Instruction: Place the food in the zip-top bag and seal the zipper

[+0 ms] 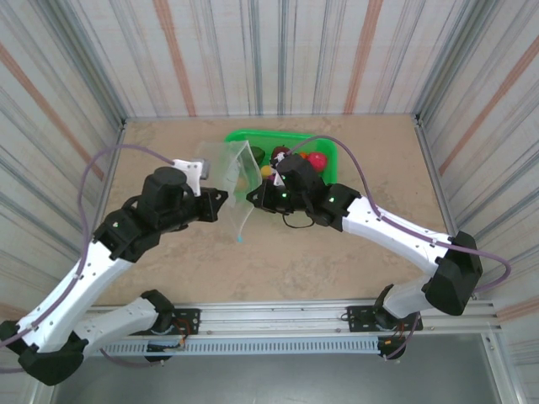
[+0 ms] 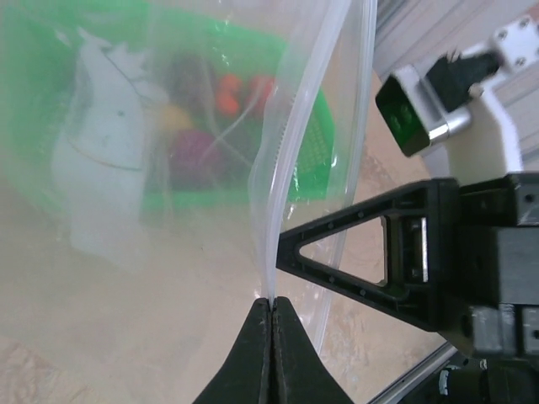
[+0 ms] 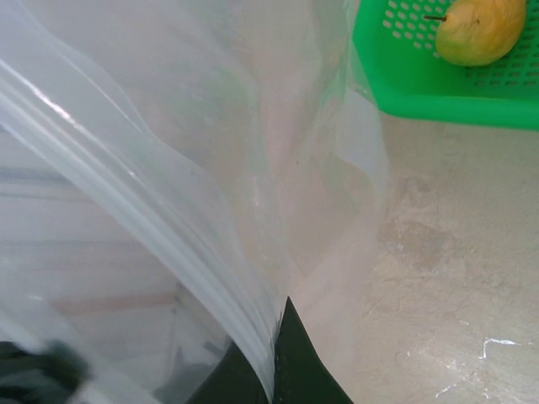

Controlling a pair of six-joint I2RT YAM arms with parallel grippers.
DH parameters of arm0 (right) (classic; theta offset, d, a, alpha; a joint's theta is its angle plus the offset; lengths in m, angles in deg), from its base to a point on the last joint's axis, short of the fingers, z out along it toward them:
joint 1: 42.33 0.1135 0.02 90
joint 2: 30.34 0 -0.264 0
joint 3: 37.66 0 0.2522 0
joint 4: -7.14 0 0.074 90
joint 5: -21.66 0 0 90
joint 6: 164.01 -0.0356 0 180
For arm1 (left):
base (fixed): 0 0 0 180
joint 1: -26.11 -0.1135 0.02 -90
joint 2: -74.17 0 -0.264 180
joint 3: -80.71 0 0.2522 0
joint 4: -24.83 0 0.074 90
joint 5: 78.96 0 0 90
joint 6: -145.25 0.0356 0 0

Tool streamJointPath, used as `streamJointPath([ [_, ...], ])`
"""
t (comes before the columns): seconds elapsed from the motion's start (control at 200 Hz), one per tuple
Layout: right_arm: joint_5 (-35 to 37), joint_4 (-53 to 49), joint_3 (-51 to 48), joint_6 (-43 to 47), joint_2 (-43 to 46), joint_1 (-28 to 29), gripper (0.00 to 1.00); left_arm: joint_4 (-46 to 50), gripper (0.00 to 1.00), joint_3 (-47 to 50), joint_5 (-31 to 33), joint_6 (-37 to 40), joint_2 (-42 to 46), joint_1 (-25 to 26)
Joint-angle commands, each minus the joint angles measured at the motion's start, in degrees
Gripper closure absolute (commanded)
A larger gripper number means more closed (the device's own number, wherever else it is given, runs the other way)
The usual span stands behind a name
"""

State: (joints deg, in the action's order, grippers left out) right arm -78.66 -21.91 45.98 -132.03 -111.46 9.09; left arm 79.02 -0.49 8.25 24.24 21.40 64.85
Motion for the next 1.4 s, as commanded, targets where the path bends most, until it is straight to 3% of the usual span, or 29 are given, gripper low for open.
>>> streamJointPath([
  [0.0,-0.1,-1.5,0.1,1.0,1.0,0.2,1.0,8.0,1.0,-5.3,-1.4,3.4,-0.5,-1.0],
  [0.06,-0.5,-1.7,0.2,1.4,0.6,0.2,1.0,11.4,1.0,-7.0,-0.4,3.6,-0.7,-1.5],
  [0.18,-0.2,-3.4,0.8,3.4,-0.3,0.4,0.8,16.6,1.0,-9.8,-1.7,3.8,-1.2,-4.2],
  [0.336,0.7,-7.8,3.0,7.2,-2.3,0.3,0.69,21.3,1.0,-13.7,-3.7,4.8,-1.4,-8.2],
  [0.511,1.8,-11.5,5.3,13.6,-4.0,-0.1,0.48,19.9,1.0,-10.6,-15.9,6.0,-2.4,-17.3],
  [0.671,4.2,-13.7,7.9,20.8,-2.8,0.2,0.15,13.0,1.0,-3.2,-30.9,4.6,-4.8,-26.8],
  [0.816,7.4,-16.2,9.7,25.9,-0.1,-1.5,0.15,11.1,1.0,-3.2,-31.0,4.5,-5.7,-27.7],
  [1.012,10.0,-21.8,13.4,26.4,-2.8,-7.5,0.19,8.7,1.0,-0.4,-29.2,2.2,-4.8,-30.1],
  [1.207,9.9,-27.3,18.7,30.3,-13.3,-13.8,0.3,5.8,1.0,2.1,-30.0,-0.4,-3.2,-32.2],
  [1.393,10.9,-30.4,25.8,33.8,-24.1,-14.3,0.46,5.4,1.0,1.9,-28.8,-0.8,-2.4,-32.4],
])
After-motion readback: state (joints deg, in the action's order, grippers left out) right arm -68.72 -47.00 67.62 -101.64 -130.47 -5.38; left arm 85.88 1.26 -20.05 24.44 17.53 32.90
